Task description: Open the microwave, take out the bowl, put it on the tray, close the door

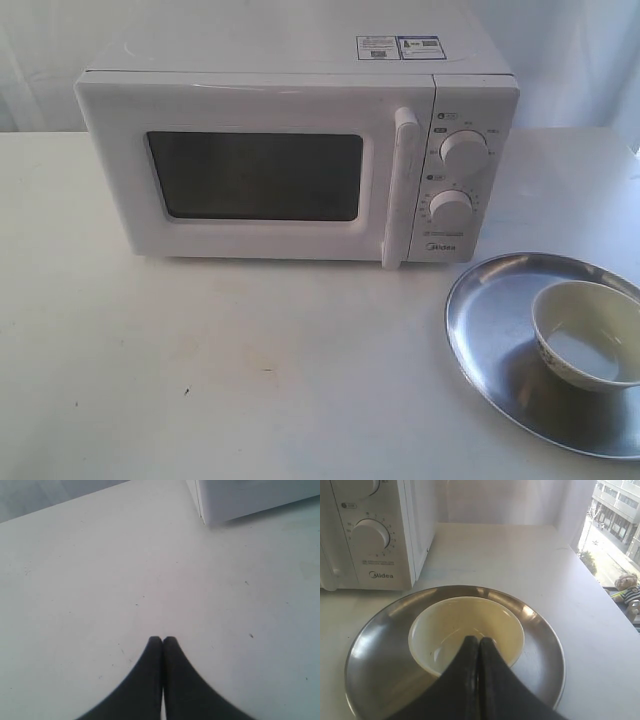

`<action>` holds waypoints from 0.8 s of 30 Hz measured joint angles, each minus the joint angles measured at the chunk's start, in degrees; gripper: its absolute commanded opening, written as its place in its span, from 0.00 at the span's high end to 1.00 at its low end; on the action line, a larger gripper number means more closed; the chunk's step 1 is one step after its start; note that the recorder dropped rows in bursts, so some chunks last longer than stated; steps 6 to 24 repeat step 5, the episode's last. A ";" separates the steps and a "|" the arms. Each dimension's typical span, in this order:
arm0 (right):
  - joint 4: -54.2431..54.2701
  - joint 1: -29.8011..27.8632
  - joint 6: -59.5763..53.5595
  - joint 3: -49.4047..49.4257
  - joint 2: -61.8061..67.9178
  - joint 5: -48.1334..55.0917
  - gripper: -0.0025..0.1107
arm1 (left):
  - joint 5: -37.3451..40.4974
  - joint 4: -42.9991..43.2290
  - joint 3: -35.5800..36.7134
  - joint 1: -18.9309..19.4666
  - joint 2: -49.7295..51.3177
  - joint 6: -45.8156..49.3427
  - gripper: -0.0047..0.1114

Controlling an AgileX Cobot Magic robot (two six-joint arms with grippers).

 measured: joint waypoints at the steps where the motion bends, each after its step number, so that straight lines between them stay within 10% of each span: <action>1: 0.00 0.00 0.00 0.00 0.00 0.00 0.98 | 0.00 0.00 0.00 0.00 0.00 0.00 0.96; 24: 0.00 0.00 0.00 0.00 0.00 0.00 0.98 | 0.00 0.00 0.00 0.00 0.00 0.00 0.96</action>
